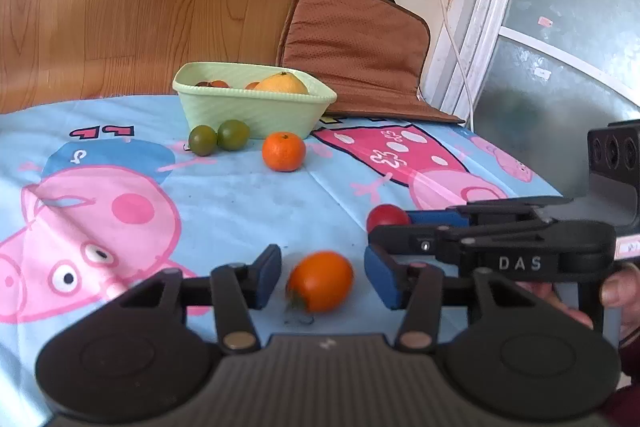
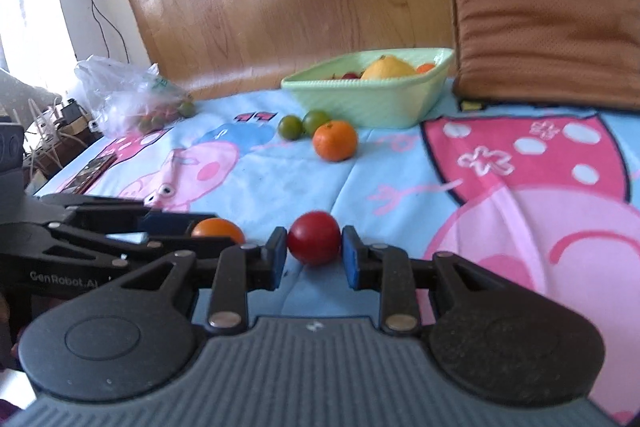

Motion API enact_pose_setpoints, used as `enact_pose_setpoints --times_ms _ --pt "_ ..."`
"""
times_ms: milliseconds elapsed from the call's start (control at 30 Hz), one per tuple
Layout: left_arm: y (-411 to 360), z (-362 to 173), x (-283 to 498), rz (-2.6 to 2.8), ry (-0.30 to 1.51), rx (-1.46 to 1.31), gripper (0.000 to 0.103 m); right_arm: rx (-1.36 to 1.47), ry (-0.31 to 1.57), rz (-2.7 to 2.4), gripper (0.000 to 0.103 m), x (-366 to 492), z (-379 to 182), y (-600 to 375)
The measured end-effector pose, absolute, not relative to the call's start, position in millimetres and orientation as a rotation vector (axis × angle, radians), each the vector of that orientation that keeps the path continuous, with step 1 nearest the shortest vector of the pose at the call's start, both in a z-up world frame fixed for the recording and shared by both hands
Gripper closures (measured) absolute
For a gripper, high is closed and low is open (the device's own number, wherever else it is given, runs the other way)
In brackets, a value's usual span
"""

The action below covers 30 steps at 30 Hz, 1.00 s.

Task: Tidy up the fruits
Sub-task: 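Grasp an orange stemmed tomato with the left tool while the right tool grasps a red tomato, then hold the orange tomato in the left tool while the right tool holds the red tomato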

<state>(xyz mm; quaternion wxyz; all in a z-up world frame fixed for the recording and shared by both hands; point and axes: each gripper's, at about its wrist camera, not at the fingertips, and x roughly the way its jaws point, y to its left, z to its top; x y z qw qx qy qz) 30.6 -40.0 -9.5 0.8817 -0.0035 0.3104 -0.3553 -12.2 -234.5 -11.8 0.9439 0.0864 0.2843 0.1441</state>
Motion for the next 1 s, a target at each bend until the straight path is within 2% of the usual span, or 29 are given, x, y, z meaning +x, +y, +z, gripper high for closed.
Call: enact_pose_setpoints --times_ms 600,767,833,1000 --pt "-38.9 -7.8 16.5 -0.710 0.612 0.049 0.055 0.199 0.580 0.300 0.070 -13.4 -12.0 -236.8" --pt "-40.3 -8.7 17.9 -0.708 0.621 0.056 0.060 0.186 0.579 0.294 0.070 -13.8 -11.6 -234.7" --pt "-41.4 -9.1 17.7 -0.718 0.624 0.061 0.067 0.181 0.579 0.291 0.070 -14.2 -11.5 -233.9" --pt "-43.3 -9.0 15.4 -0.721 0.614 0.078 0.068 0.153 0.576 0.288 0.071 -16.8 -11.3 -230.0"
